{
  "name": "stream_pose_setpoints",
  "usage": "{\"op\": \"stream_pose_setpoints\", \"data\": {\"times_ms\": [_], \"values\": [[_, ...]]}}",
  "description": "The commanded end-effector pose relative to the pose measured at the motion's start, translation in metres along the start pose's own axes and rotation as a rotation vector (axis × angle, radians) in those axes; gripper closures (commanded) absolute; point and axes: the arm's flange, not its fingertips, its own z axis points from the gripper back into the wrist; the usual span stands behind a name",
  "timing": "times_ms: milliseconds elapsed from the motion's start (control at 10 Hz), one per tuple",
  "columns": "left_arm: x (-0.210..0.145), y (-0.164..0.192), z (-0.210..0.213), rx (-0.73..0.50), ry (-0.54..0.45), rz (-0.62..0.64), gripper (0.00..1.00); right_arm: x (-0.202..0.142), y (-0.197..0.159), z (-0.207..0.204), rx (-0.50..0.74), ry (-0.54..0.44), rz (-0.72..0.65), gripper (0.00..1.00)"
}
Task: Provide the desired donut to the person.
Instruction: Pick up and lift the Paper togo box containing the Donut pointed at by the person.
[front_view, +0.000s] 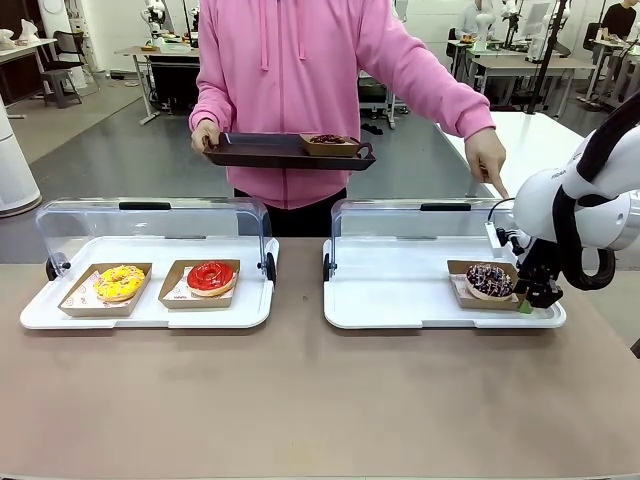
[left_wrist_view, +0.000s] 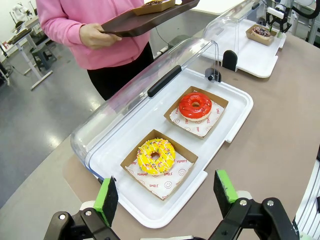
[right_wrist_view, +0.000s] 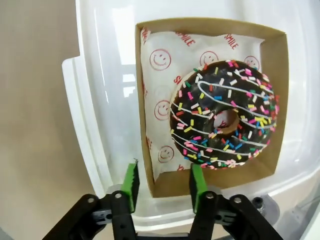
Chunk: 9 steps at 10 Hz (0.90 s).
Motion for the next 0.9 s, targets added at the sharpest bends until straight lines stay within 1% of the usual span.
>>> {"op": "stream_pose_setpoints", "data": {"times_ms": [0, 100, 200, 500, 700, 800], "values": [[-0.002, 0.001, 0.0, -0.008, -0.012, -0.007, 0.0, -0.001, -0.007, -0.005, 0.011, 0.01, 0.035, 0.86], [-0.002, 0.001, 0.0, -0.008, -0.012, -0.007, 0.0, -0.001, -0.006, -0.005, 0.015, 0.012, 0.033, 0.96], [-0.002, 0.001, 0.0, -0.008, -0.012, -0.007, 0.0, -0.001, -0.005, -0.004, 0.021, 0.02, 0.031, 1.0], [-0.002, 0.001, 0.0, -0.008, -0.012, -0.007, 0.0, 0.0, 0.001, 0.004, 0.032, 0.032, 0.047, 1.0], [-0.002, 0.001, 0.0, -0.008, -0.012, -0.007, 0.0, 0.002, 0.008, 0.011, 0.044, 0.03, 0.086, 1.0], [-0.002, 0.001, 0.0, -0.008, -0.012, -0.007, 0.0, 0.002, 0.015, 0.02, 0.028, 0.039, 0.091, 1.0]]}}
